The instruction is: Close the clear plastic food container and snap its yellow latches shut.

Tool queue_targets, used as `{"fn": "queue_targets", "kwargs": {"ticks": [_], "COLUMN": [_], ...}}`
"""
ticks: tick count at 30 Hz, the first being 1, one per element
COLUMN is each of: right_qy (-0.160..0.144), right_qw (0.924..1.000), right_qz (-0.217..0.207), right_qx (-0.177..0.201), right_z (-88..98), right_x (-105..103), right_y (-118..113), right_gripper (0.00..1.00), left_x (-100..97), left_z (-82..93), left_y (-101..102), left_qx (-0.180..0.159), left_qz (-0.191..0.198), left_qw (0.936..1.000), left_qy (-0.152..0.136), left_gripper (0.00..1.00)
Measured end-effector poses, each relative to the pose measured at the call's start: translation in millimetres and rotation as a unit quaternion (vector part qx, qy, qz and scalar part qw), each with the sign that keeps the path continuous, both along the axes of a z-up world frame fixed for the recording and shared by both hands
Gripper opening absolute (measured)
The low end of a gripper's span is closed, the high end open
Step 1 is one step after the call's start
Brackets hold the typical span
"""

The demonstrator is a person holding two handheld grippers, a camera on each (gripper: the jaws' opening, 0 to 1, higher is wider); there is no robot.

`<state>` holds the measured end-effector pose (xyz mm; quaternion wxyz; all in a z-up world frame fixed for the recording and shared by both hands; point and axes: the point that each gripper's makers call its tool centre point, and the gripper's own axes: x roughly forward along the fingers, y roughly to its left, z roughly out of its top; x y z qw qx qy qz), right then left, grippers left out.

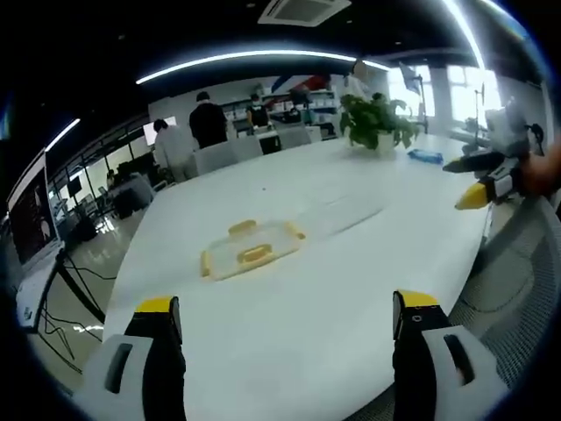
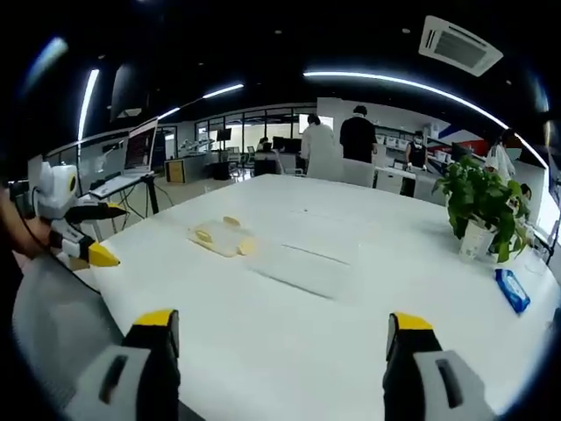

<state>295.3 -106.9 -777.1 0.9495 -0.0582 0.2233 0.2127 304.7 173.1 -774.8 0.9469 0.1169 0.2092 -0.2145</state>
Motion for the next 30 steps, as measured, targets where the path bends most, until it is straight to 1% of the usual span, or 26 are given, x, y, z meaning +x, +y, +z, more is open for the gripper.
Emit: {"fn": "queue_targets", "kwargs": {"ticks": [3,5,9,13,18,20,23,25,28,29,30], "right_qy": [0.0,-0.002,0.002,0.004,0.005,0.002,-0.005,-0.003,0.002,0.003,0.002], "right_qw": [1.0,0.9999,0.9999,0.9999,0.9999,1.0,0.9999,0.9998,1.0,1.0,1.0], "right_qz": [-0.005,-0.003,0.001,0.003,0.011,0.005,-0.005,-0.006,-0.003,-0.003,-0.004], "right_qx": [0.002,0.01,0.014,0.014,0.011,0.007,0.016,0.016,0.003,-0.006,-0.007], "right_z": [0.3,1.9,1.1,0.5,-0.5,0.1,3.7,3.2,-0.3,-1.9,-1.5], "right_x": [0.0,-0.2,-1.1,-1.0,-1.4,0.0,1.5,1.6,1.0,1.0,1.0], "right_y": [-1.6,0.1,2.5,3.5,5.7,2.7,-0.9,-1.3,-0.4,-1.1,-1.3], "right_gripper": [1.0,1.0,1.0,1.0,1.0,1.0,1.0,1.0,1.0,1.0,1.0], "left_x": [-0.9,-1.4,-1.9,-2.7,-3.3,-2.9,-3.9,-4.8,-4.4,-4.5,-4.7], "left_z": [-1.0,-1.3,-3.0,-6.3,-7.6,-8.4,-9.7,-8.4,-9.8,-11.2,-12.5], "left_y": [-1.9,-3.1,-4.1,-3.9,-4.2,-3.8,-5.5,-7.4,-7.2,-6.2,-6.2], "left_qx": [0.001,0.001,0.001,0.006,0.003,0.006,0.007,0.001,-0.001,0.002,0.007], "left_qz": [-0.004,-0.007,-0.011,-0.015,-0.015,-0.013,-0.017,-0.021,-0.022,-0.019,-0.02], "left_qw": [1.0,1.0,0.9999,0.9998,0.9997,0.9997,0.9996,0.9996,0.9995,0.9995,0.9994], "left_qy": [0.002,0.002,0.007,0.014,0.019,0.02,0.022,0.021,0.024,0.027,0.028], "left_gripper": [0.99,0.99,0.99,0.99,0.99,0.99,0.99,0.99,0.99,0.99,0.99]}}
